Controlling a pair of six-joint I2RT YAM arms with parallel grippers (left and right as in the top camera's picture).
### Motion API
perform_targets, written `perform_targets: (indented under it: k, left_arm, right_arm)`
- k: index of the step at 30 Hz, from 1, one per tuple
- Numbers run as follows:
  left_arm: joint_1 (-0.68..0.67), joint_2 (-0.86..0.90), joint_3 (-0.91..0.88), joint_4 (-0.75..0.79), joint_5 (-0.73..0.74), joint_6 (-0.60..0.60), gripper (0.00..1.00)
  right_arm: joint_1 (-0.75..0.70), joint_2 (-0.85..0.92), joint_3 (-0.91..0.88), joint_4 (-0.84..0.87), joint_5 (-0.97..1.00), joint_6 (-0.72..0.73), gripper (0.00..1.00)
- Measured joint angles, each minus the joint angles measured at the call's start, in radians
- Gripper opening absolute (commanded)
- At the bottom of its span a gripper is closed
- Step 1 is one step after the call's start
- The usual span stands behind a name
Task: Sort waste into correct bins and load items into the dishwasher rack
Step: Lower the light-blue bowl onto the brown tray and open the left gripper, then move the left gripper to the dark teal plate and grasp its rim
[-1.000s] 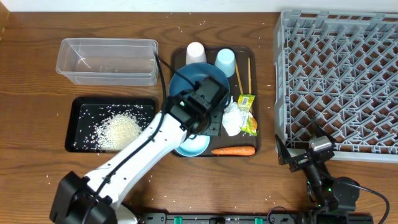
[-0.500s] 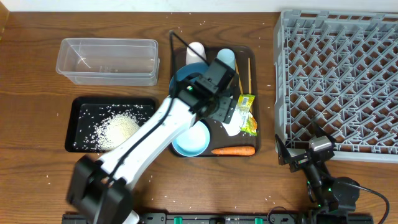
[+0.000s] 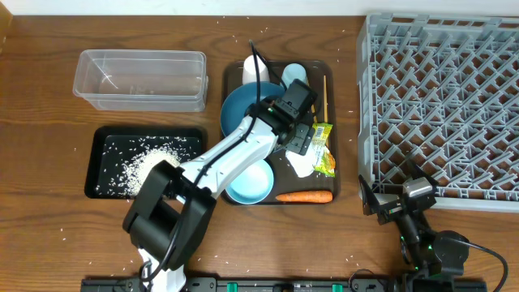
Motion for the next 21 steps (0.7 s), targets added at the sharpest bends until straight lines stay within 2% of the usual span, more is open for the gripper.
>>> perform_targets:
  k: [10, 19, 21]
  left_arm:
    - [0.000, 0.089, 0.000, 0.029, -0.116, 0.004, 0.70]
    - [0.000, 0.095, 0.000, 0.029, -0.145, 0.005, 0.69]
    - [0.000, 0.095, 0.000, 0.029, -0.145, 0.003, 0.63]
  right_arm:
    - [0.000, 0.000, 0.000, 0.000, 0.000, 0.000, 0.99]
    - [0.000, 0.000, 0.000, 0.000, 0.000, 0.000, 0.99]
    - [0.000, 0.000, 0.000, 0.000, 0.000, 0.000, 0.99]
